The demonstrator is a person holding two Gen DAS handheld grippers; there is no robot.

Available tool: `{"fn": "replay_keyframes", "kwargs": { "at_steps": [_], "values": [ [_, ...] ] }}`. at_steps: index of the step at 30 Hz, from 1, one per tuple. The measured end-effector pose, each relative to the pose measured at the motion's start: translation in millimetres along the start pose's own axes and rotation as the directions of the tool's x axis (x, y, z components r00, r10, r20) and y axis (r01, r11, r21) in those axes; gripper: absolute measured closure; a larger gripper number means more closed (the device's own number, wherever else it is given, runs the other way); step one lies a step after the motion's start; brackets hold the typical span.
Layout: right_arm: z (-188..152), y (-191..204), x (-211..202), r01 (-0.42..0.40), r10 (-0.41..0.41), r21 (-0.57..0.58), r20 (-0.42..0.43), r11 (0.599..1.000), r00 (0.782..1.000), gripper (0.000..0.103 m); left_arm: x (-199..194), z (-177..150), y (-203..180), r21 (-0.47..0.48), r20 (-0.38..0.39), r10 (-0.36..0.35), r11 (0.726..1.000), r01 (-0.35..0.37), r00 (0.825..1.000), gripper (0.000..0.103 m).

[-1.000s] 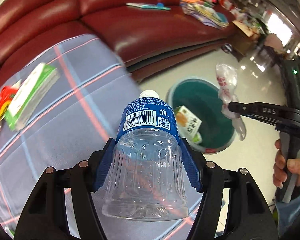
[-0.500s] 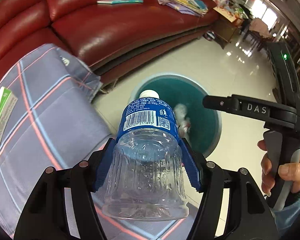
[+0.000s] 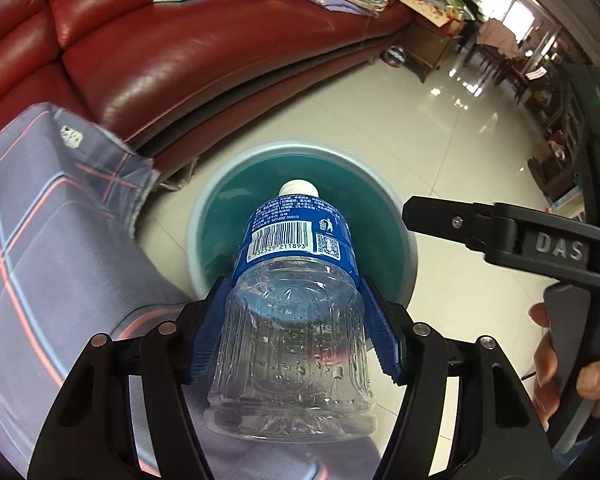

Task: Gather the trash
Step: 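Carry the plastic bag and water bottle over the teal bin and release both, then move both open tools back over the table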

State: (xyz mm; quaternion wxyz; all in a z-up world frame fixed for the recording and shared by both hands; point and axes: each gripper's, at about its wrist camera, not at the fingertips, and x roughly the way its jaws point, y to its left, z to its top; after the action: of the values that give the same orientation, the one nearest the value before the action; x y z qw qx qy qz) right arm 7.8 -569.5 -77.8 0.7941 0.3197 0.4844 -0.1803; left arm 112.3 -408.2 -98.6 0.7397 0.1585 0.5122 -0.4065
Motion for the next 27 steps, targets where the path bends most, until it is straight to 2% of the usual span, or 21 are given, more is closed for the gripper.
{"fn": "replay_keyframes", "kwargs": {
  "at_steps": [9, 11, 15, 17, 21, 27],
  "values": [
    [2, -13, -8, 0.022, -0.023, 0.035, 0.019, 0.999, 1.0, 0.015, 15, 6, -8, -0.004, -0.019, 0.001, 1.0, -0.001, 1.0, 0.035],
    [1, -14, -8, 0.024, -0.025, 0.042, 0.019, 0.999, 1.0, 0.015, 16, 7, -6, -0.015, -0.018, 0.015, 1.0, -0.015, 1.0, 0.033],
    [1, -14, -8, 0.027, -0.028, 0.04, 0.019, 0.999, 0.999, 0.015, 14, 9, 1, -0.038, -0.009, 0.036, 0.999, -0.036, 0.999, 0.015],
    [0, -13, -9, 0.03, -0.03, 0.041, 0.019, 0.999, 0.999, 0.015, 9, 7, 2, -0.046, 0.003, 0.048, 0.998, -0.047, 0.999, 0.012],
    [-1, -7, -10, 0.034, -0.035, 0.035, 0.015, 0.999, 0.999, 0.015, 0, 3, 9, -0.065, 0.011, 0.061, 0.996, -0.06, 0.998, 0.008],
    [-6, 4, -12, 0.032, -0.032, 0.022, 0.009, 0.999, 0.999, 0.015, -10, -7, 18, -0.09, 0.014, 0.076, 0.993, -0.074, 0.997, 0.007]
  ]
}}
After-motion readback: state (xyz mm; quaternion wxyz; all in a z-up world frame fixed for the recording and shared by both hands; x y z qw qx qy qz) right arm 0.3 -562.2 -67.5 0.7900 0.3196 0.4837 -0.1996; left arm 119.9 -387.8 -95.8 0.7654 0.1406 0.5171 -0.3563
